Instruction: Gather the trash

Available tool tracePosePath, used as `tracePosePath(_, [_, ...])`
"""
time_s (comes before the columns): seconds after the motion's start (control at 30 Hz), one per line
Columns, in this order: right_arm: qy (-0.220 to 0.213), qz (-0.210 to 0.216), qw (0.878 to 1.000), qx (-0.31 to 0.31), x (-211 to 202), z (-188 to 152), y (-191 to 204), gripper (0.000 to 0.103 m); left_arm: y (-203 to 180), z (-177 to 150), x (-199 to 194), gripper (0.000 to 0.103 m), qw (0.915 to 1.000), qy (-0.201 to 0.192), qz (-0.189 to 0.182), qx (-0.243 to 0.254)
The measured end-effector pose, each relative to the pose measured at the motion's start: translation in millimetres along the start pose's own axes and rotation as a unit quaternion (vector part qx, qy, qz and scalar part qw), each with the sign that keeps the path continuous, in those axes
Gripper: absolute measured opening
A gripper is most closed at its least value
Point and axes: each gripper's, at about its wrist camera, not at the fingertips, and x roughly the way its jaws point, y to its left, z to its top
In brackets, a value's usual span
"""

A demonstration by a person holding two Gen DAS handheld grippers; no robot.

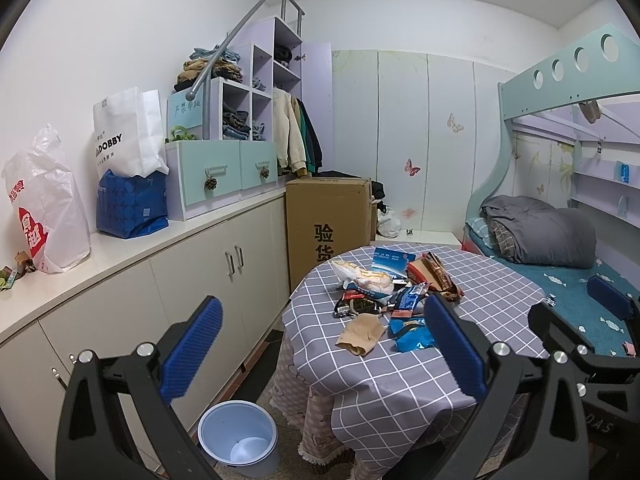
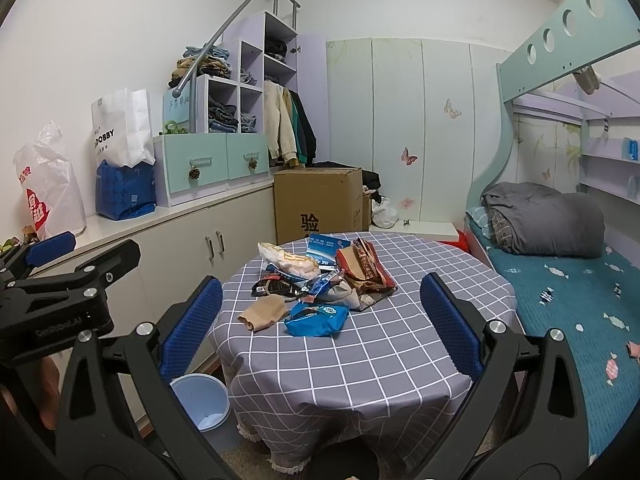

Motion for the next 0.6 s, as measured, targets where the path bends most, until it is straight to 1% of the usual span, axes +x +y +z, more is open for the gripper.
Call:
tracePosePath(0.13, [0.004,0.002,1.0,0.0,1,1,-1,0.097,-1,-2,1,0.099,1.0,0.0,0.0,0.001])
tracePosePath(0.2, [0.005,0.002,1.0,0.0,0,1,-1,0.097,1,-9,4,0.099,1.0,0.0,0.0,0.001])
tracePosePath(0.4, [0.006,0.002,1.0,0.0,0,1,-1,0.097,1,-9,5,0.099,1.0,0.001,0.001,0.001])
tracePosePath(0.47, [0.007,0.003,1.0,0.0,0,1,-1,0.097,4,-14,8,0.099,1.0,0.002,0.001,0.001])
tracePosePath(0.6, [0.01,0.003,1.0,0.002,1,-1,-2,0.097,1,-12,7,0.099,1.0,0.002,0.002,0.003])
